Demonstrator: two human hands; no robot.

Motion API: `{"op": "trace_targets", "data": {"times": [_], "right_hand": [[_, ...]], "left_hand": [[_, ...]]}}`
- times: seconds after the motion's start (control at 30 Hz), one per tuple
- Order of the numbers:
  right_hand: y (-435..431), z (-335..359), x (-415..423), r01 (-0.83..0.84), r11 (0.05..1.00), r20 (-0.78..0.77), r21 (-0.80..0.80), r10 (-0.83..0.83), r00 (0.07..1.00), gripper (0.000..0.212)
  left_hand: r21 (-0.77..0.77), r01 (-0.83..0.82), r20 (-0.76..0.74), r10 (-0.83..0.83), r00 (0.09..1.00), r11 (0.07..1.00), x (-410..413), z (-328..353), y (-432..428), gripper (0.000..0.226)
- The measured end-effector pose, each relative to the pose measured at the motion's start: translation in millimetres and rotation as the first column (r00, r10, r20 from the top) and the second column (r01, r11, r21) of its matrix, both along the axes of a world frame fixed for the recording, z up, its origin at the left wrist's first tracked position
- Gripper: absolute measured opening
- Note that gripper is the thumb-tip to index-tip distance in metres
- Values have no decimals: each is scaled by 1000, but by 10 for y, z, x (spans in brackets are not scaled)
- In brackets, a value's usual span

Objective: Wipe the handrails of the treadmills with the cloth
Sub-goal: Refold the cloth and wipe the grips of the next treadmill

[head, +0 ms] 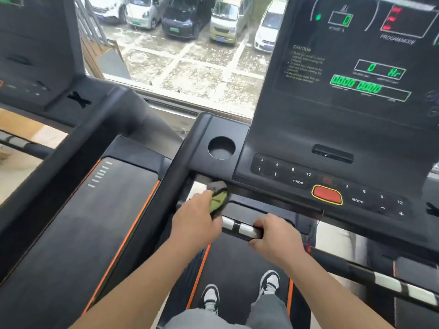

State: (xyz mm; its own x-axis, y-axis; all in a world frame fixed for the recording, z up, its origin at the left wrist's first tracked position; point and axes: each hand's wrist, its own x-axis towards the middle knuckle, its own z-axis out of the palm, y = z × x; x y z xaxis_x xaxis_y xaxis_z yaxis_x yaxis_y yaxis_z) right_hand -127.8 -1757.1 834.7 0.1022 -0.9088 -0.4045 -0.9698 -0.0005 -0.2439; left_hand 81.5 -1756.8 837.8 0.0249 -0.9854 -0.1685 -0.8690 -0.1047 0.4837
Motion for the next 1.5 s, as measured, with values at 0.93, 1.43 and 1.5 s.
{"op": "trace_targets", "data": {"times": [0.93, 1.43, 1.5], "right_hand": [[146, -68, -593, 66, 997, 16, -42, -66, 998, 32], [183, -52, -620, 180, 981, 108, -65, -173, 979, 33], [182, -44, -624, 187, 981, 112, -46, -181, 977, 37]], "left_hand": [[234, 276, -36, -276, 961, 932, -1033, 13, -163, 35], [344, 326, -93, -313, 945, 881, -1256, 133, -301, 24], [415, 334, -106, -320, 942, 846, -1110, 155, -471, 28]]}}
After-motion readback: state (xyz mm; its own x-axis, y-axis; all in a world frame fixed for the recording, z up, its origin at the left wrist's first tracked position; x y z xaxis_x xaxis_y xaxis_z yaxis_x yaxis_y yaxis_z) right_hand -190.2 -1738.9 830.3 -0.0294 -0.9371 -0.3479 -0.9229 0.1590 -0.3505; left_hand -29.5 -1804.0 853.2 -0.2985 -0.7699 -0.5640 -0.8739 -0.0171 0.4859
